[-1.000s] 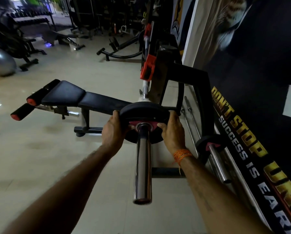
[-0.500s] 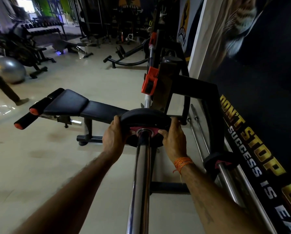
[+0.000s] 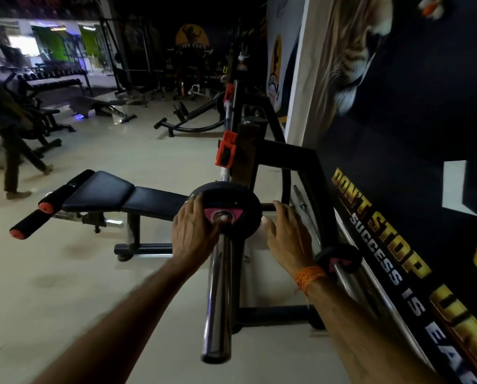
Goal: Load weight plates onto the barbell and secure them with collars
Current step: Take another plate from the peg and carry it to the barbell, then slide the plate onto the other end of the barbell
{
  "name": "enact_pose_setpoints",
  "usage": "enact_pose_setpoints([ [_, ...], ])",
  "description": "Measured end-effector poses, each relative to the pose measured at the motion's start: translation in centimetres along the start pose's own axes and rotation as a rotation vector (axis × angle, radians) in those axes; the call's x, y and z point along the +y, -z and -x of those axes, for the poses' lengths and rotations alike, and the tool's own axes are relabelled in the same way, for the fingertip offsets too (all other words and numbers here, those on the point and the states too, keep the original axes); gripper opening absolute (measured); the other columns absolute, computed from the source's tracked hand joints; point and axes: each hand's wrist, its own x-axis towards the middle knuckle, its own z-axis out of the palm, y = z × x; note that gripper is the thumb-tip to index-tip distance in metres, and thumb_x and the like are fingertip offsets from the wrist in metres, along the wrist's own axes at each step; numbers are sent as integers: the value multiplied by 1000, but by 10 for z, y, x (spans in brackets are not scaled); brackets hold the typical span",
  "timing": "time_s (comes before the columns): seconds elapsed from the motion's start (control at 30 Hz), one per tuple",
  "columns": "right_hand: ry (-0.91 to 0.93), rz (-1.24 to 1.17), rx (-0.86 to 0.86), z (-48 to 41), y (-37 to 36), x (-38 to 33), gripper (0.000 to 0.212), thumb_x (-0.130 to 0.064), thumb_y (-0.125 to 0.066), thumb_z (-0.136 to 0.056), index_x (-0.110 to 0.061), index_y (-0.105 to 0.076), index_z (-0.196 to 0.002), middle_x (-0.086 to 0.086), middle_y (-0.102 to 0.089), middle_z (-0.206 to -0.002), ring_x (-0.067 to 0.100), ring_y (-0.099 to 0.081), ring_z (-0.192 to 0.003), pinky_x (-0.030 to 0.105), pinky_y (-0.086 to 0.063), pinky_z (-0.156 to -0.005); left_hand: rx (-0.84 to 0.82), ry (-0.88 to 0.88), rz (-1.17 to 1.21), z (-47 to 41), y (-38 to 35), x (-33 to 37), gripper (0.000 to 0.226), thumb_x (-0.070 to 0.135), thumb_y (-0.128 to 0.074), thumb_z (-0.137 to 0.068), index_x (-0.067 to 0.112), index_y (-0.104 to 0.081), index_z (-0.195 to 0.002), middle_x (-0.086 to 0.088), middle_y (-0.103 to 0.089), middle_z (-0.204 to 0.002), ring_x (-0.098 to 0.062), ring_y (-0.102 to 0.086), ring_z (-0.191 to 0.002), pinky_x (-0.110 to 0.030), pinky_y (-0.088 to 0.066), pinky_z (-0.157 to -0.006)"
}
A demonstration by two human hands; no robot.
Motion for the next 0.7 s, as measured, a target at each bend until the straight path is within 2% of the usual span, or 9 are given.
enact_pose_setpoints([
  [0.1, 19, 53, 22, 25, 23, 22, 55, -45, -44, -104, -18, -39, -151, 7, -43, -155, 24, -43, -141, 42, -44, -110, -89, -107, -61, 20, -8, 33, 81, 61, -54, -92, 15, -28, -154, -13, -32, -161, -29, -28, -149, -50, -24, -122],
  [0.2, 8, 121, 26, 45, 40, 54, 55, -46, -42, -103, -18, -39, -150, 7, -43, -154, 25, -42, -141, 47, -44, -109, -141, -232, -130, 37, -23, 67, 81, 57, -54, -93, 15, -24, -157, -11, -25, -164, -28, -22, -152, -48, -17, -125],
  [0.3, -32, 161, 18, 61, 53, 95, 52, -45, -43, -103, -18, -42, -147, 7, -47, -150, 25, -47, -136, 44, -47, -106, -216, -272, -210, 45, -51, 97, 80, 53, -51, -96, 15, -19, -159, -9, -18, -166, -27, -14, -154, -46, -13, -126],
  [0.4, -85, 185, 13, 72, 60, 146, 50, -44, -45, -103, -18, -45, -145, 8, -50, -146, 25, -51, -131, 42, -49, -102, -261, -261, -275, 46, -95, 128, 82, 56, -50, -96, 15, -17, -159, -9, -18, -167, -27, -13, -154, -46, -14, -126],
  [0.5, -149, 214, -19, 76, 67, 208, 51, -44, -44, -103, -18, -45, -147, 8, -48, -150, 27, -48, -137, 42, -44, -108, -342, -235, -284, 49, -156, 160, 82, 58, -46, -97, 16, -14, -160, -9, -16, -167, -27, -12, -155, -46, -13, -126],
  [0.7, -224, 212, -166, 62, 76, 337, 54, -45, -42, -104, -18, -39, -151, 9, -44, -154, 27, -45, -139, 42, -42, -110, -480, -182, -284, 48, -280, 219, 81, 61, -43, -97, 15, -17, -159, -8, -21, -166, -27, -18, -153, -45, -18, -124],
])
